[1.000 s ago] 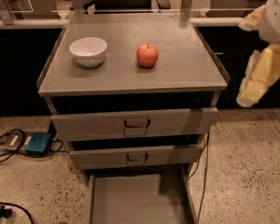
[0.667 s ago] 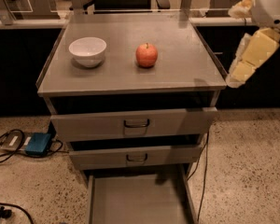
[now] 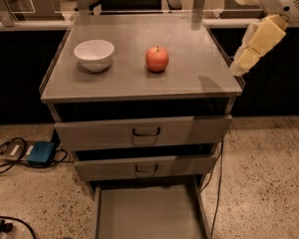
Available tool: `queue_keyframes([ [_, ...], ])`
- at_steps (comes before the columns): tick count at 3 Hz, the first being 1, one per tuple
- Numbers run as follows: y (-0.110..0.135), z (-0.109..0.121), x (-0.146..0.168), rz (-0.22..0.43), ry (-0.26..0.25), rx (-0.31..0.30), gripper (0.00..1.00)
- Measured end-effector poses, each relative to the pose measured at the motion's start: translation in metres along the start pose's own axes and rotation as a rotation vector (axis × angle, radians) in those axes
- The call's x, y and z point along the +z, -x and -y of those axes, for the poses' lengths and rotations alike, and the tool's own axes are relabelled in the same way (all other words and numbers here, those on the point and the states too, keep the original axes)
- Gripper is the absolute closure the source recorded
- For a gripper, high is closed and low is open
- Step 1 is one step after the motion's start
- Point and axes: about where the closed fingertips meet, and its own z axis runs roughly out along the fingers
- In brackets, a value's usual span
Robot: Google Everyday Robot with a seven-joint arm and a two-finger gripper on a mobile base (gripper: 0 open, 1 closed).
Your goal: Place apple into bottom drawer
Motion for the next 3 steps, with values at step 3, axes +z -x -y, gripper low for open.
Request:
queue_keyframes([
  [3, 0.033, 0.062, 0.071, 0.016, -0.018, 0.159, 0.0],
])
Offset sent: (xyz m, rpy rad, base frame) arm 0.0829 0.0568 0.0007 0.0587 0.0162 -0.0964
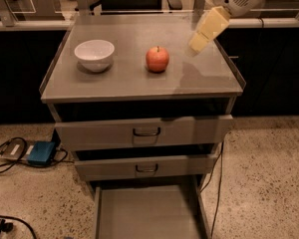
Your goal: Place apple into bottom drawer
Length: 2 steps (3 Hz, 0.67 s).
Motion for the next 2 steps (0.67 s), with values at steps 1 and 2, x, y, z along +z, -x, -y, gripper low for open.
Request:
queue_keyframes([
  [1, -0.013, 0.017, 0.042, -0.008, 0.01, 0.14, 0.0],
  [2, -0.033, 0.023, 0.075, 0.02, 0.042, 0.265, 0.0],
])
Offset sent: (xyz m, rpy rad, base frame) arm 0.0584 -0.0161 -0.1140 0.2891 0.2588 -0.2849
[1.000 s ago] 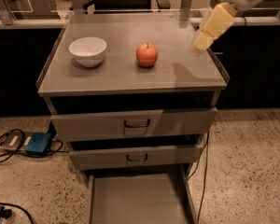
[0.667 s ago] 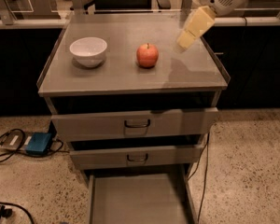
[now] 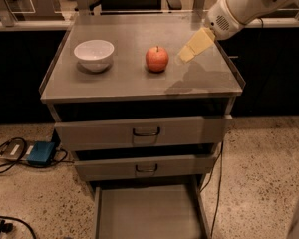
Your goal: Place apple into bottom drawer
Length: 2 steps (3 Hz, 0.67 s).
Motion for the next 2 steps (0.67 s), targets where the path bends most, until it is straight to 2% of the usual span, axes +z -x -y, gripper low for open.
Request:
queue_keyframes([
  [2, 0.0015, -0.0001, 0.0028, 0.019, 0.001, 0.005, 0.0],
])
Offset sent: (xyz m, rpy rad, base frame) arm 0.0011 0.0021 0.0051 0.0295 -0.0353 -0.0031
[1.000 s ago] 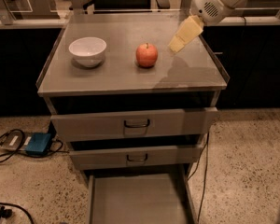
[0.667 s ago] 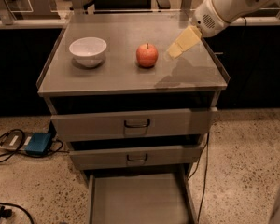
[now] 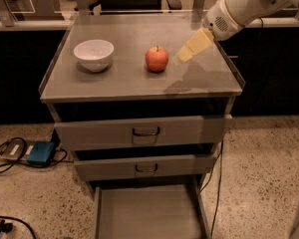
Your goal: Place apple into bottom drawer
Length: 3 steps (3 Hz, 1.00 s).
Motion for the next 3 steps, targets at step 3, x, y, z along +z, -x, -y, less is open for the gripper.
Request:
queue_keyframes([
  [3, 0.023, 0.045, 0.081, 0.237, -0.051, 0.161, 0.0],
])
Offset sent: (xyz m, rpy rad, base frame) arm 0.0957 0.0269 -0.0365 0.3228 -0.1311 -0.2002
